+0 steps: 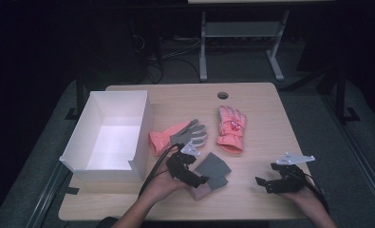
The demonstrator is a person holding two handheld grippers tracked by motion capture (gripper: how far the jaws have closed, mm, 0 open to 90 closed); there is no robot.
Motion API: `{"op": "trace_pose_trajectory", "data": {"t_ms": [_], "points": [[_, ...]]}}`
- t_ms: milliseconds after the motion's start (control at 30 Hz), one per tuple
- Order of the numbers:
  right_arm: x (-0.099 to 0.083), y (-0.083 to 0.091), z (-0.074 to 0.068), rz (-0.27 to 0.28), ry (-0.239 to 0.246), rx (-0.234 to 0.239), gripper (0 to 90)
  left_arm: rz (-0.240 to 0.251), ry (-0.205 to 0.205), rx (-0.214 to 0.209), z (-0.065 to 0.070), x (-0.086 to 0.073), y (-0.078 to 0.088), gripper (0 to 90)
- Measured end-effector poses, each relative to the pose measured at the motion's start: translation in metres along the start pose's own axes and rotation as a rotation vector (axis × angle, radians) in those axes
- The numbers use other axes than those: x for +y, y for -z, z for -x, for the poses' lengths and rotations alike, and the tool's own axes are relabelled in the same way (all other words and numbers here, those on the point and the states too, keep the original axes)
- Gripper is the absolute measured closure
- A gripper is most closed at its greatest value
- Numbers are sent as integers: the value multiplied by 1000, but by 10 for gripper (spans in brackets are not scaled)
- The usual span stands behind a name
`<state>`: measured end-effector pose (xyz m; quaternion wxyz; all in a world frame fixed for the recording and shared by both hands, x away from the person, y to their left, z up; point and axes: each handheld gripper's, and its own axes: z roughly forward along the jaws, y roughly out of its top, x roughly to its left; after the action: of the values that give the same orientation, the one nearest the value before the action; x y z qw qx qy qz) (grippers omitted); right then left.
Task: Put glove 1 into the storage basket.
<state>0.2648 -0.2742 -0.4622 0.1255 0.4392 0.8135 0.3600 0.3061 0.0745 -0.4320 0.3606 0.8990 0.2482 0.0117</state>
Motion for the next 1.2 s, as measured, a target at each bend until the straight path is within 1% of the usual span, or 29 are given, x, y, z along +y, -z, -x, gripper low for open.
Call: {"op": "trace_pose_trajectory", "data": {"t_ms": [33,100,167,200,233,333,367,433,467,500,567,600,667,700,733,767,800,933,1100,1200], "points": [[-1,-3,2,-9,-5,-5,121,-10,-15,8,1,1,-3,133],[-1,-5,2,-9,-3,-7,121,-12,-16,12,2,2,-5,133],[0,-6,3,-5,17,-10,120,-22,-26,23,5,1,-10,132],[0,-5,2,-6,14,-9,120,-31,-24,31,6,1,-14,132],[1,-6,2,-1,21,-14,120,-47,-31,36,6,0,-19,131],[1,-6,2,-7,14,-16,121,-56,-31,44,6,-1,-23,131],[0,-7,3,-10,17,-23,121,-49,-26,49,7,-1,-26,131],[0,-7,3,-12,14,-22,121,-72,-28,43,6,-3,-29,131],[0,-7,4,-8,18,-24,121,-60,-16,42,7,-4,-30,131],[0,-7,4,-9,15,-25,121,-63,-13,41,6,-4,-31,132],[0,-6,4,-8,24,-26,121,-71,-17,33,5,-5,-31,132],[0,-6,3,-5,23,-24,121,-78,-12,23,4,-5,-32,136],[1,-6,3,-5,22,-25,123,-82,-14,17,4,-5,-33,137],[1,-6,2,-7,22,-30,125,-78,-5,14,5,-6,-34,138],[1,-6,2,-6,27,-30,125,-80,-6,12,5,-6,-35,145],[1,-7,2,-7,28,-33,125,-91,-19,8,5,-5,-34,157],[1,-7,2,-7,28,-33,125,-86,-14,7,6,-5,-35,157],[1,-7,3,-8,30,-42,125,-103,-27,-6,6,-3,-32,245],[1,-6,2,-6,32,-41,125,-110,-10,-54,6,-2,-31,420],[1,-7,2,-6,32,-43,126,-117,1,-93,4,0,-32,512]]}}
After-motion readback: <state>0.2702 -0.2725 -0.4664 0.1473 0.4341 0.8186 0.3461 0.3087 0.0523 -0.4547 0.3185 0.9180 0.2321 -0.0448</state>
